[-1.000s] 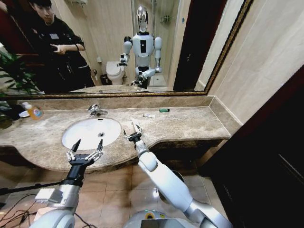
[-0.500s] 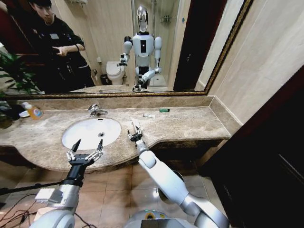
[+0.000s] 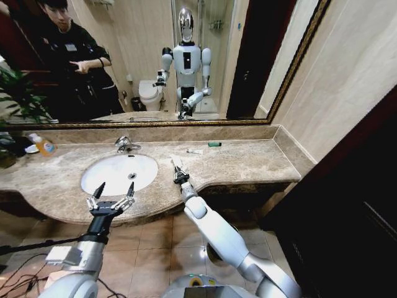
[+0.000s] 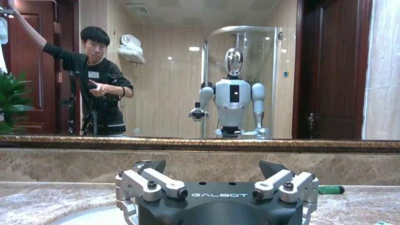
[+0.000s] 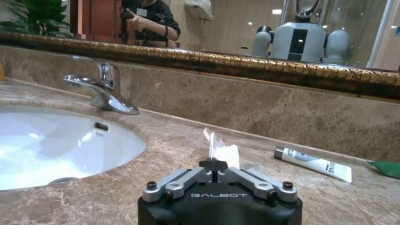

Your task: Pick up the trash from the sink and place it in the trash bin.

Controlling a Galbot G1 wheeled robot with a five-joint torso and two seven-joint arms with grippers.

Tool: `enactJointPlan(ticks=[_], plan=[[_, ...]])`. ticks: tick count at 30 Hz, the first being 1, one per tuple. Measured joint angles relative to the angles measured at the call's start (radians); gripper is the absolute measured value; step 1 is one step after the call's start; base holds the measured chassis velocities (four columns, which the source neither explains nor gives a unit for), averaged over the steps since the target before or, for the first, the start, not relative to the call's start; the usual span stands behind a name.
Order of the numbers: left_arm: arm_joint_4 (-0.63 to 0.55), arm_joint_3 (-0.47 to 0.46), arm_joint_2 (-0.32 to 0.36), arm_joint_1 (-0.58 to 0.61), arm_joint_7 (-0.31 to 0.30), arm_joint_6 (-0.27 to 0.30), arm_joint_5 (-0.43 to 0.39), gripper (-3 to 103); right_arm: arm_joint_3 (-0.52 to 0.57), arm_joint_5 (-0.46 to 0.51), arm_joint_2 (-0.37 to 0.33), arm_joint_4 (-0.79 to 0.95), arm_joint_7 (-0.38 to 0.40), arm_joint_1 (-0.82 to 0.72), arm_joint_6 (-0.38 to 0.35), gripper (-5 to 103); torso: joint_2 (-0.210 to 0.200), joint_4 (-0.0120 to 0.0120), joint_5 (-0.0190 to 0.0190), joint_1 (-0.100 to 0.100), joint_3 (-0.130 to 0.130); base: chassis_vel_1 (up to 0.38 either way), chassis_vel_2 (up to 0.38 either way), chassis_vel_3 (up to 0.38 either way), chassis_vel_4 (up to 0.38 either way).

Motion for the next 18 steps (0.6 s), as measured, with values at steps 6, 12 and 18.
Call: enactJointPlan(ticks=[6,12,18], plan=[[0.0,0.0,0.0,0.0,0.0,0.0,0.0,100,0.001,0.001,-0.004,0.017,0.0,-0.003,0.0,0,0.0,0.0,-0.0001,0.0,0.0,0.0,0.0,0.0,0.0],[0.0,0.0,0.0,0.0,0.0,0.0,0.0,100,0.01,0.003,-0.017,0.089,0.003,-0.023,-0.008,0,0.0,0.0,0.0,0.0,0.0,0.0,0.0,0.0,0.0],[0.0,0.0,0.0,0.0,0.0,0.0,0.0,100,0.029,0.02,-0.05,0.186,0.014,-0.046,-0.031,0,0.0,0.0,0.0,0.0,0.0,0.0,0.0,0.0,0.0]])
